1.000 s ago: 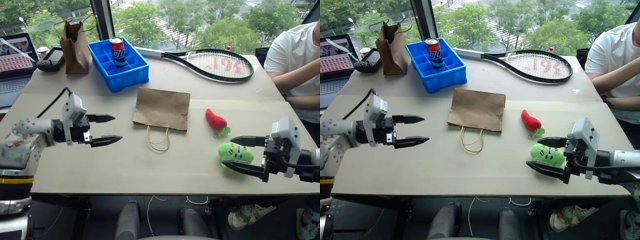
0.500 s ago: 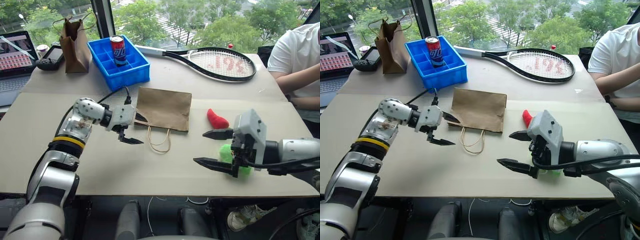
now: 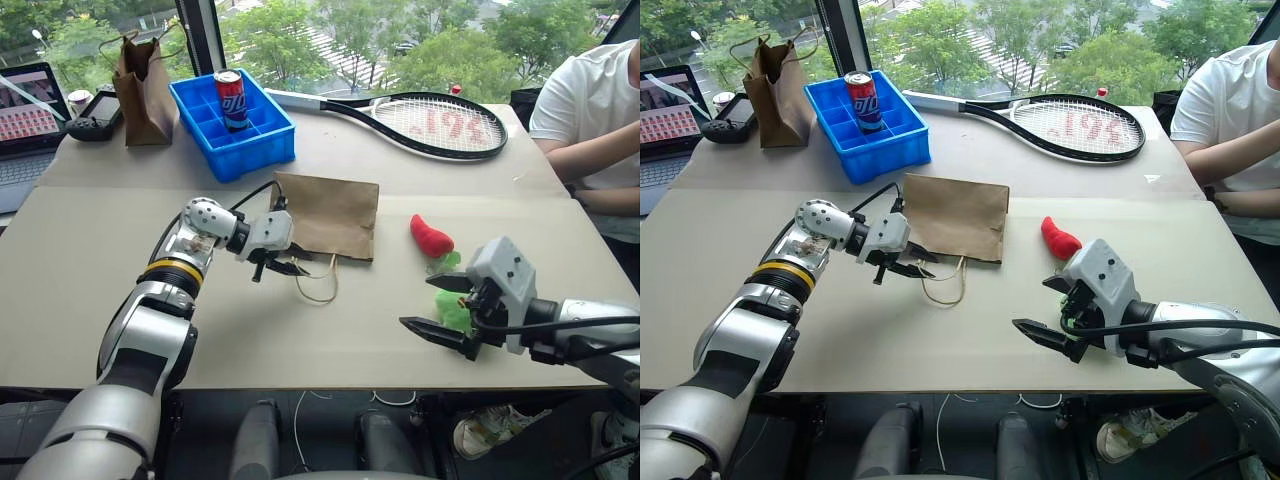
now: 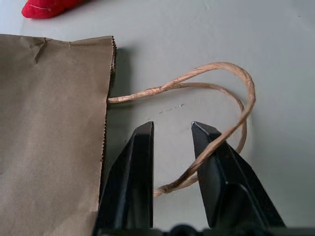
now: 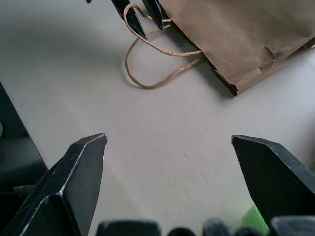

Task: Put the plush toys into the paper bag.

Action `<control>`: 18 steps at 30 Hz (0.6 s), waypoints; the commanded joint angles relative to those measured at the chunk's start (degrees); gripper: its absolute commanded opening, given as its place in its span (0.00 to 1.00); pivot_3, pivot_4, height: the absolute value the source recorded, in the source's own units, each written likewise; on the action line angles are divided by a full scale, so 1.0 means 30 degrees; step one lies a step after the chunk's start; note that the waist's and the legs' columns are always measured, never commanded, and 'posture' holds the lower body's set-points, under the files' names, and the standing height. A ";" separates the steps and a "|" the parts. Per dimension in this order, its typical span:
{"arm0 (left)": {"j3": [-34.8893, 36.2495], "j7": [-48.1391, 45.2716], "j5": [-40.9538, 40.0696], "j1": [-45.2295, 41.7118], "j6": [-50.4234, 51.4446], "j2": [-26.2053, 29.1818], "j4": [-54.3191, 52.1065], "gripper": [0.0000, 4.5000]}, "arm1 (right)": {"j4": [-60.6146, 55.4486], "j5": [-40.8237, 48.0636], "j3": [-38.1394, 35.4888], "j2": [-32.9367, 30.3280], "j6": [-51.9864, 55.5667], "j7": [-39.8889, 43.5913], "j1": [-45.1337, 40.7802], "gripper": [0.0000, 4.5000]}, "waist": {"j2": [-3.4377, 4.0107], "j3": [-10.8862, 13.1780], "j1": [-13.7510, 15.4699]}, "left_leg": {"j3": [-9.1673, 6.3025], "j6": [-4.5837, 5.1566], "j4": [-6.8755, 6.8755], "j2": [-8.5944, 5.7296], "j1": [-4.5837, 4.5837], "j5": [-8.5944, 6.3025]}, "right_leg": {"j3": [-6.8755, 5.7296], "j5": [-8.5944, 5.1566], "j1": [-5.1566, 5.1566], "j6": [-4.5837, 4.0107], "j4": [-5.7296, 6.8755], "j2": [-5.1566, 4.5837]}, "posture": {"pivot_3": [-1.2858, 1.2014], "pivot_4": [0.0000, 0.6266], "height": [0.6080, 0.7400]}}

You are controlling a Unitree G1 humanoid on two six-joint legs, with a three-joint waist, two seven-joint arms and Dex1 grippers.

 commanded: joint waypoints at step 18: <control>0.5862 0.7966 -0.8710 0.2373 2.7893 0.0254 -1.8365 0.00 | 0.2554 -0.4456 0.4796 0.8181 -0.2283 -0.3392 -0.2142 0.55 | 0.0007 0.0008 -0.0425 | -0.0112 -0.0002 0.0161 0.0030 -0.0010 0.0002 | 0.0010 -0.0035 0.0000 0.0027 0.0215 0.0104 | 0.52 0.24 1.00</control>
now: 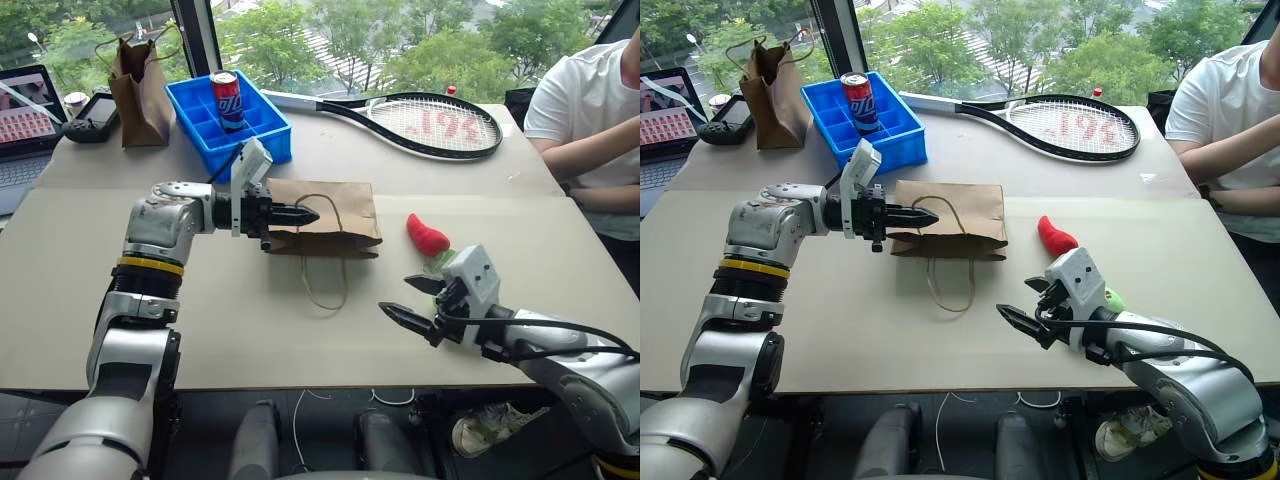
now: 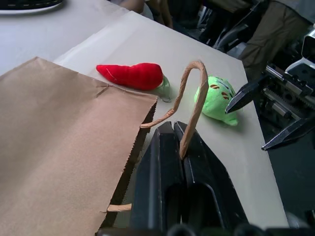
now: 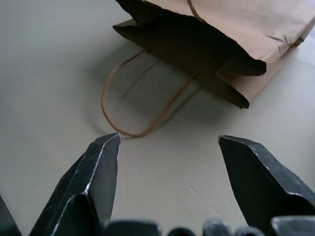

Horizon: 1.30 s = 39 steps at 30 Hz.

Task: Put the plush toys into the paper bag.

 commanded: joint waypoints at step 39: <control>0.7703 1.1965 -1.0866 -0.4727 0.7865 -0.4106 -0.3997 0.00 | 1.5010 -1.1047 0.4988 0.7639 -0.9658 0.0974 -0.5050 0.01 | 0.0021 -0.0004 -0.0117 | -0.0135 -0.0052 -0.0044 0.0035 0.0054 0.0022 | 0.0065 0.0002 0.0031 -0.0047 0.0013 0.0178 | 0.52 0.24 1.00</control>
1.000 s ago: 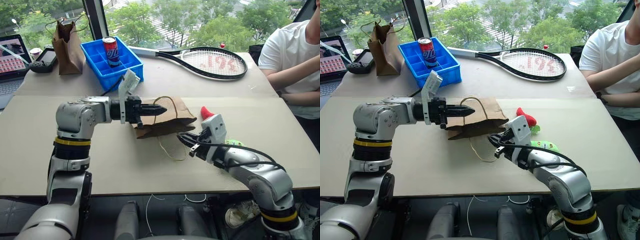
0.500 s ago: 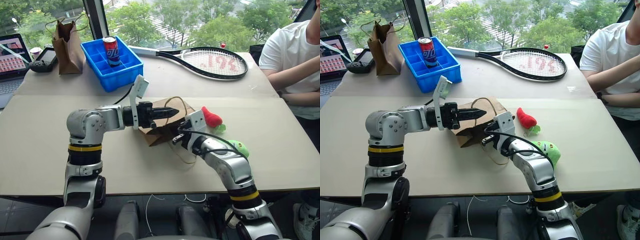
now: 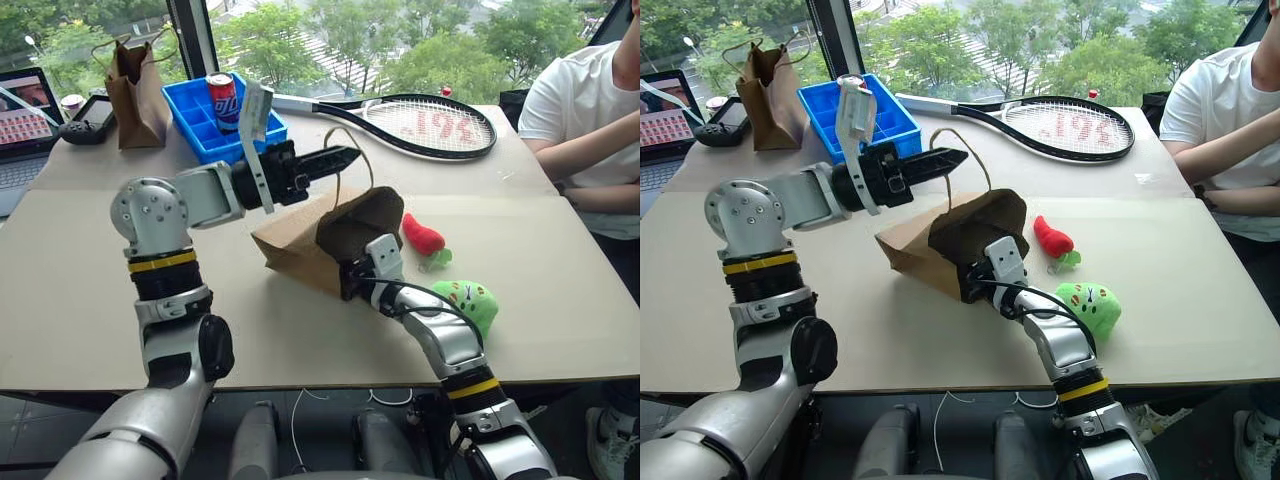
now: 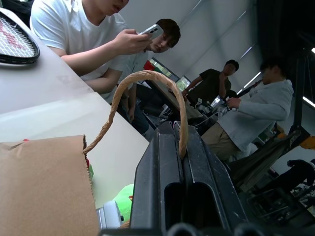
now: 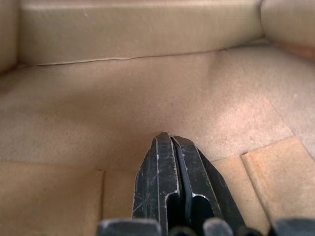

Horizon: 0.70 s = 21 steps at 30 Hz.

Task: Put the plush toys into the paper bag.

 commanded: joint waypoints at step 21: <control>-0.6745 -0.2551 0.1138 0.3185 -0.4891 0.3115 -0.4675 0.00 | -0.3441 0.0578 -0.1204 0.0133 0.2318 0.0592 -0.0237 0.18 | 0.0012 0.0004 0.0034 | 0.0009 -0.0070 -0.0123 0.0001 0.0017 0.0045 | 0.0007 -0.0002 -0.0030 -0.0026 -0.0018 -0.0002 | 0.52 0.24 1.00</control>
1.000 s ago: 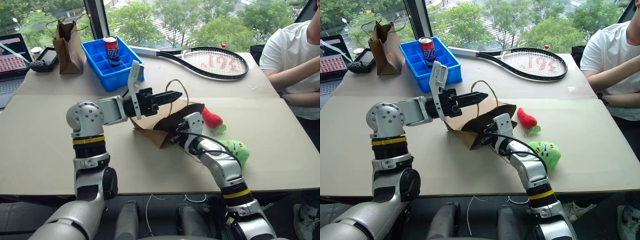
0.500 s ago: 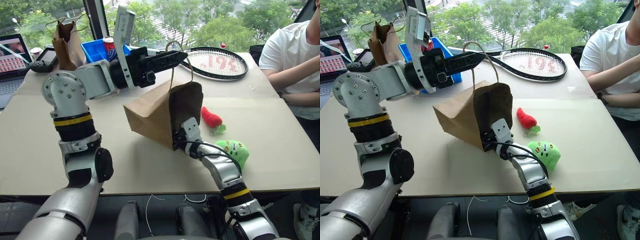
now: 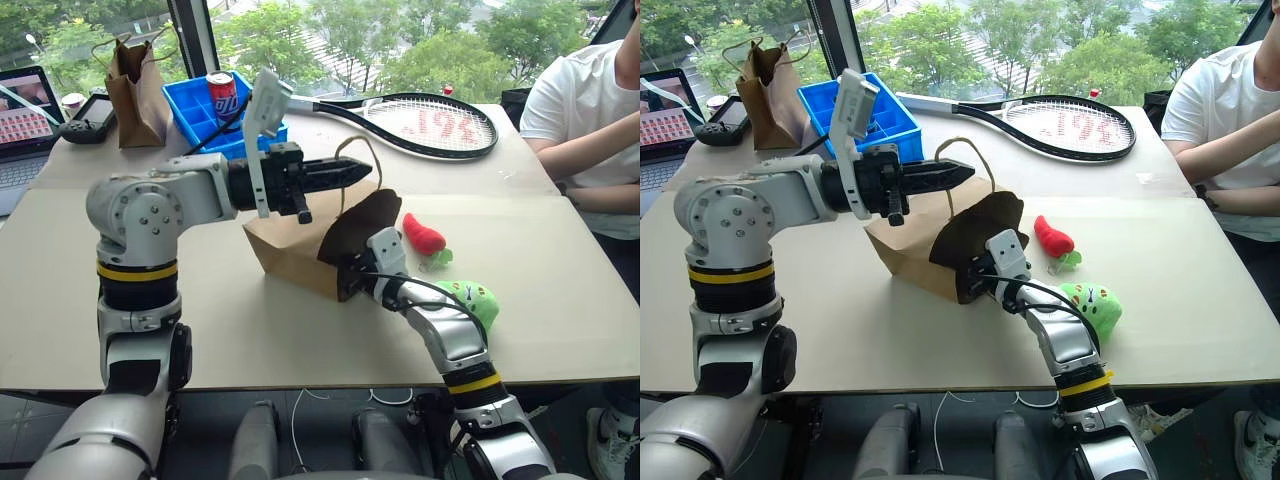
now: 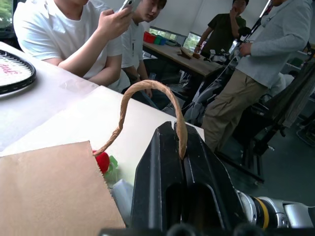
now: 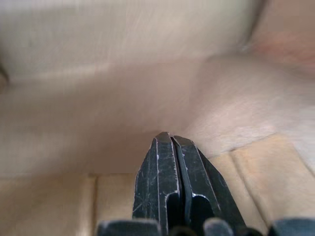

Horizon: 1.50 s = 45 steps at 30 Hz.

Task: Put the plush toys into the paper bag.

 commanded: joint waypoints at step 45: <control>-0.1591 0.1401 0.0021 0.0596 -0.0559 -0.1284 -0.1195 0.00 | -0.9704 1.1260 -0.8021 -1.0494 1.3807 0.4118 0.1299 0.01 | 0.0016 0.0007 0.0086 | -0.0037 0.0011 -0.0033 -0.0053 0.0061 0.0003 | 0.0081 -0.0139 0.0043 -0.0068 -0.0051 0.0008 | 0.52 0.24 1.00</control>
